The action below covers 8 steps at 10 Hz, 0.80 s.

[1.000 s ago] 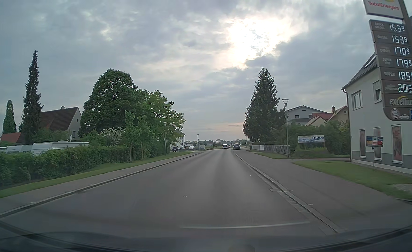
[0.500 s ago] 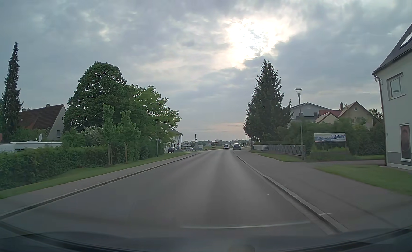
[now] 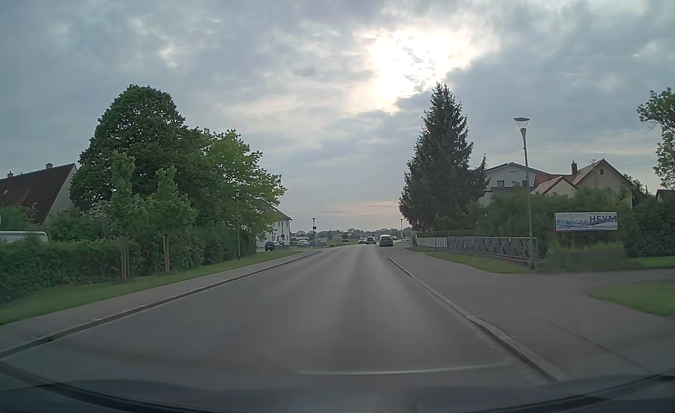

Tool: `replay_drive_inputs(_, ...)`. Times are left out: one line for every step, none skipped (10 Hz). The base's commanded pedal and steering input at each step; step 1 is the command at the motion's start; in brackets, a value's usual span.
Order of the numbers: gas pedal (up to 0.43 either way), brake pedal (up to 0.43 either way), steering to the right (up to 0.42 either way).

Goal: Follow the waypoints while adhering to traffic rules and regulations

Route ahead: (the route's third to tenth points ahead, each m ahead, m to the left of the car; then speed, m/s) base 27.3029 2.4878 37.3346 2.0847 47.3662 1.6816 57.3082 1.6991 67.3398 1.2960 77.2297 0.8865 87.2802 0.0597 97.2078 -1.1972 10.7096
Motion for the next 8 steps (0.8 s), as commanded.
replay_drive_inputs(0.209, 0.0, 0.006)
replay_drive_inputs(0.209, 0.0, 0.006)
replay_drive_inputs(0.209, 0.0, 0.006)
replay_drive_inputs(0.209, 0.0, 0.006)
replay_drive_inputs(0.209, 0.0, 0.006)
replay_drive_inputs(0.197, 0.0, 0.005)
replay_drive_inputs(0.197, 0.0, 0.004)
replay_drive_inputs(0.177, 0.0, 0.003)
